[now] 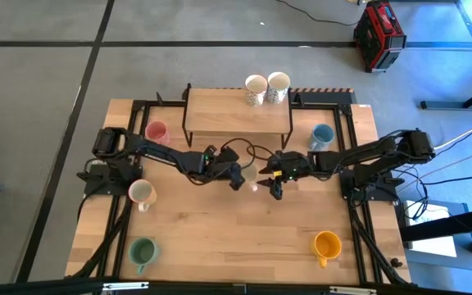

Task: Place coffee mugs
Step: Put the orange patterned mug on the shelf

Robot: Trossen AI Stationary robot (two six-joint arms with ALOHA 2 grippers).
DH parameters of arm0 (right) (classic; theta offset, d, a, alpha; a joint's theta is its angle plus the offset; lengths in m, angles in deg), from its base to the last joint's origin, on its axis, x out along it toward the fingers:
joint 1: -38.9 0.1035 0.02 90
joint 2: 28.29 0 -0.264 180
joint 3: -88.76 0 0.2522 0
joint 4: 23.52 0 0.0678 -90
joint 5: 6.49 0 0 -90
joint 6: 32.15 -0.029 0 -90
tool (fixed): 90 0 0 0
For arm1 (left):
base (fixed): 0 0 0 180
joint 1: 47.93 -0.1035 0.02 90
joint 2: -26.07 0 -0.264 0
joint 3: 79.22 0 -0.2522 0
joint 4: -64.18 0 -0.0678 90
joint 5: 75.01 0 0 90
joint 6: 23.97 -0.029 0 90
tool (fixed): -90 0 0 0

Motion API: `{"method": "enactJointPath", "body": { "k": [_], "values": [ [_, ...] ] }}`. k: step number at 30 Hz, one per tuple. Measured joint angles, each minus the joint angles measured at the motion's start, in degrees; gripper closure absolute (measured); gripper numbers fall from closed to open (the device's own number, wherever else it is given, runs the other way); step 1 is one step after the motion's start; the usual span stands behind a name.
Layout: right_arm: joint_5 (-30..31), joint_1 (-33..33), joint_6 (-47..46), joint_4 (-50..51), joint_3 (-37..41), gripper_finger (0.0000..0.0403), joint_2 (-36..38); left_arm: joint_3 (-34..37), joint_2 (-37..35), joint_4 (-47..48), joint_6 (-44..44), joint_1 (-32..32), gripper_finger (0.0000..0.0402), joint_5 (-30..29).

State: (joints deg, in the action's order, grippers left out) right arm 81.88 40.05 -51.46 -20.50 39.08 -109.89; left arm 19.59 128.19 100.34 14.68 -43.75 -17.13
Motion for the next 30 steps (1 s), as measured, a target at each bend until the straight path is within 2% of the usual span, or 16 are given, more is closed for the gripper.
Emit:
{"method": "enactJointPath", "body": {
  "k": [3,7,9,12,15,18,23,26,30],
  "values": [
    [-3.1,0.0,0.1,-1.5,-0.1,0.0204,-1.5,-0.1,-3.3,2.8,-1.6,-0.2,0.0283,0.1],
    [-3.3,0.0,0.2,-1.4,0.0,0.0204,-2.0,-0.1,-8.8,6.7,-1.6,1.1,0.0283,0.1],
    [-1.6,-0.1,0.5,-0.8,-0.1,0.0204,-1.5,-0.1,-11.0,8.1,-1.5,2.6,0.0283,1.6],
    [4.4,-0.2,1.5,-0.6,-0.1,0.0204,-1.4,-0.1,-11.6,7.5,-1.5,5.4,0.0283,5.8],
    [11.5,-0.8,1.7,0.8,-0.1,0.0204,-1.4,-0.1,-9.8,6.1,-1.1,8.6,0.0283,7.2],
    [14.8,-2.0,1.8,2.8,-0.1,0.0204,-1.4,0.0,-5.8,4.3,-0.8,10.7,0.0283,7.5],
    [14.8,-4.0,1.8,1.4,0.0,0.0204,-2.0,0.0,1.3,-4.4,-1.5,11.3,0.0283,6.9],
    [14.2,-4.2,1.7,-1.6,-0.1,0.0204,-2.6,0.0,3.4,-4.9,0.5,10.4,0.0283,3.7],
    [11.8,-4.1,1.6,-1.8,-0.3,0.0204,-3.3,0.0,3.6,-3.7,1.7,8.6,0.0283,2.7]
  ]
}}
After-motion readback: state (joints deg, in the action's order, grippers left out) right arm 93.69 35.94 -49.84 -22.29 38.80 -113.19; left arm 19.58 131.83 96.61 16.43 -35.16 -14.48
